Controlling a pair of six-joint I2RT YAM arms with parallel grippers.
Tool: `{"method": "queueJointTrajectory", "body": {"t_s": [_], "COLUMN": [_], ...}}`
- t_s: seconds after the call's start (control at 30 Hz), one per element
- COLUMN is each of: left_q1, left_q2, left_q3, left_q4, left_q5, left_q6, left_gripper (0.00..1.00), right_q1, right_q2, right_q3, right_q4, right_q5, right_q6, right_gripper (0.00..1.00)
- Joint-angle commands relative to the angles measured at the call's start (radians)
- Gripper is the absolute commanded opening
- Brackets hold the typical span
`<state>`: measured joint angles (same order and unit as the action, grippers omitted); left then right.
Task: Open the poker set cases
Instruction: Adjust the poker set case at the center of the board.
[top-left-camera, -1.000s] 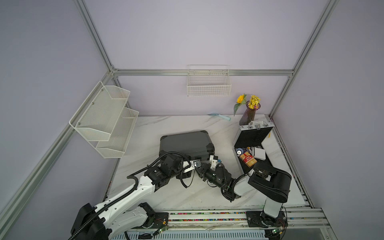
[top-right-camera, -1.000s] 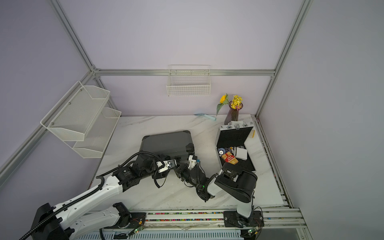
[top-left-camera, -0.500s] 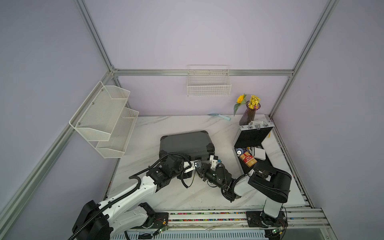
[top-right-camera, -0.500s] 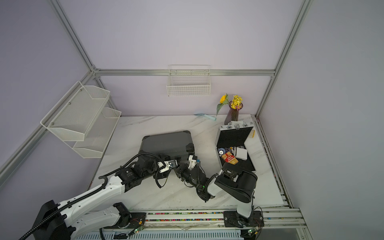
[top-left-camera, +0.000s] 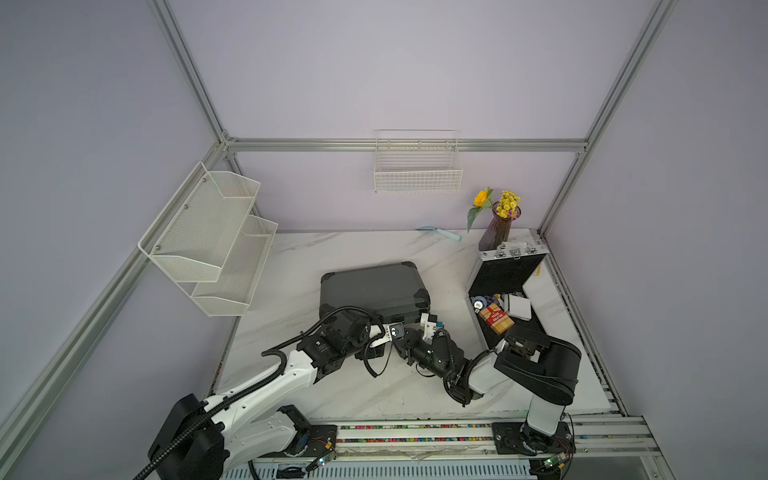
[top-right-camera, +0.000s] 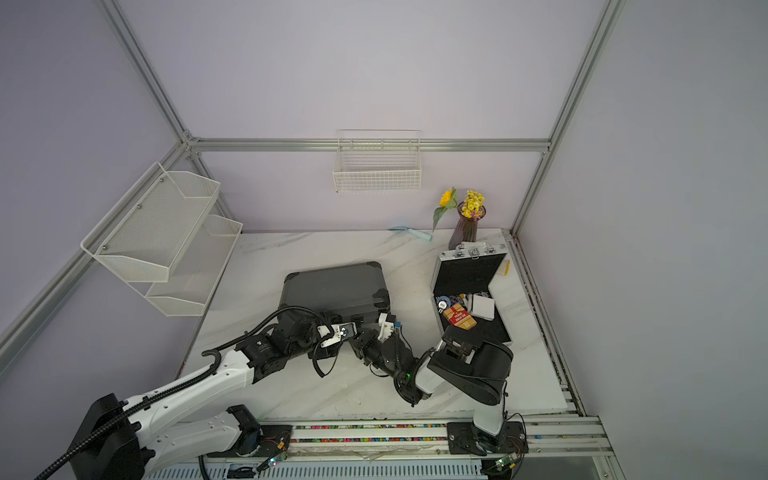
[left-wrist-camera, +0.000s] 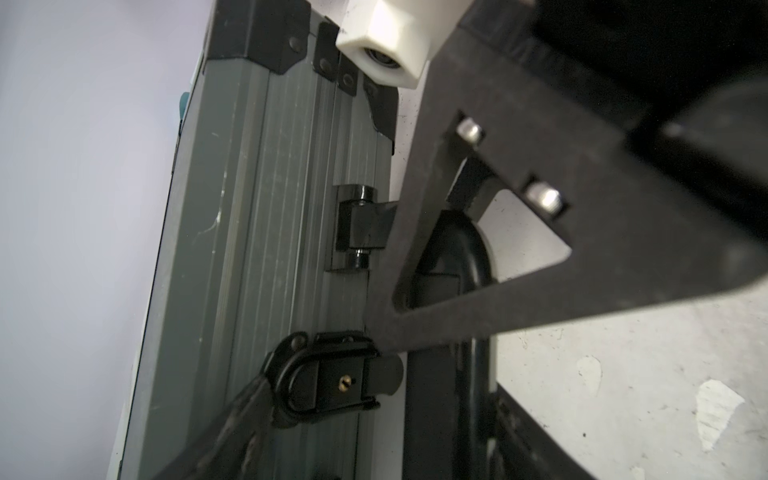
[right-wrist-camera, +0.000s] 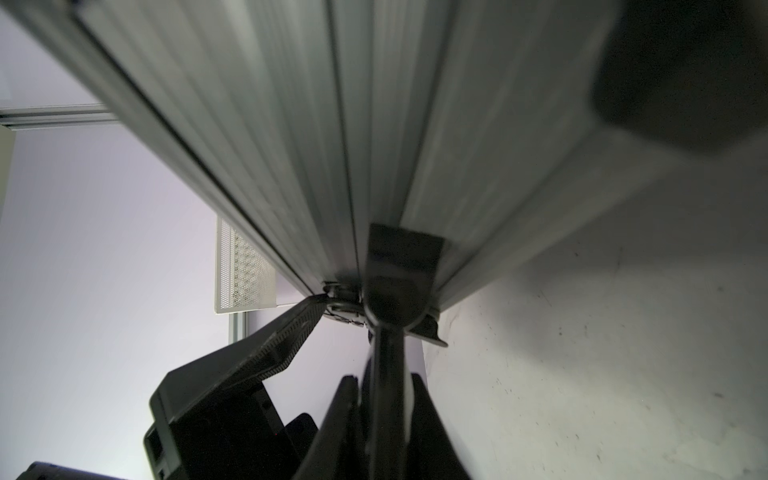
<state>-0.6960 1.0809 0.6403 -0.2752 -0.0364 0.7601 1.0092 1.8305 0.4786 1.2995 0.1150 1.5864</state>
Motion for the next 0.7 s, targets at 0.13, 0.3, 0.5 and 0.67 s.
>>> {"method": "queueJointTrajectory", "body": {"t_s": [0.13,0.3,0.5,0.67], "left_q1": [0.025,0.045,0.053,0.055], "left_q2": [-0.227,-0.345,-0.410,-0.445], "left_q3": [-0.047,-0.044,-0.042,-0.072], "left_q4": [0.183,0.225,0.125,0.107], "left_q5": [0.007,0.012,-0.016,-0.037], "left_q6": [0.024,0.002,0.017,0.007], "left_gripper": [0.77,0.77,0.77,0.77], "right_q1": [0.015,0.014,0.014,0.014], "right_q2": [-0.008,-0.035,-0.048,-0.045], "right_q3": [-0.001,0.058,0.075,0.070], "right_q4": [0.319,0.316,0.316,0.317], "right_q5": [0.019,-0.011,-0.017,-0.016], "right_q6": [0.083,0.066,0.044,0.044], "right_gripper": [0.00,0.00,0.00,0.00]}}
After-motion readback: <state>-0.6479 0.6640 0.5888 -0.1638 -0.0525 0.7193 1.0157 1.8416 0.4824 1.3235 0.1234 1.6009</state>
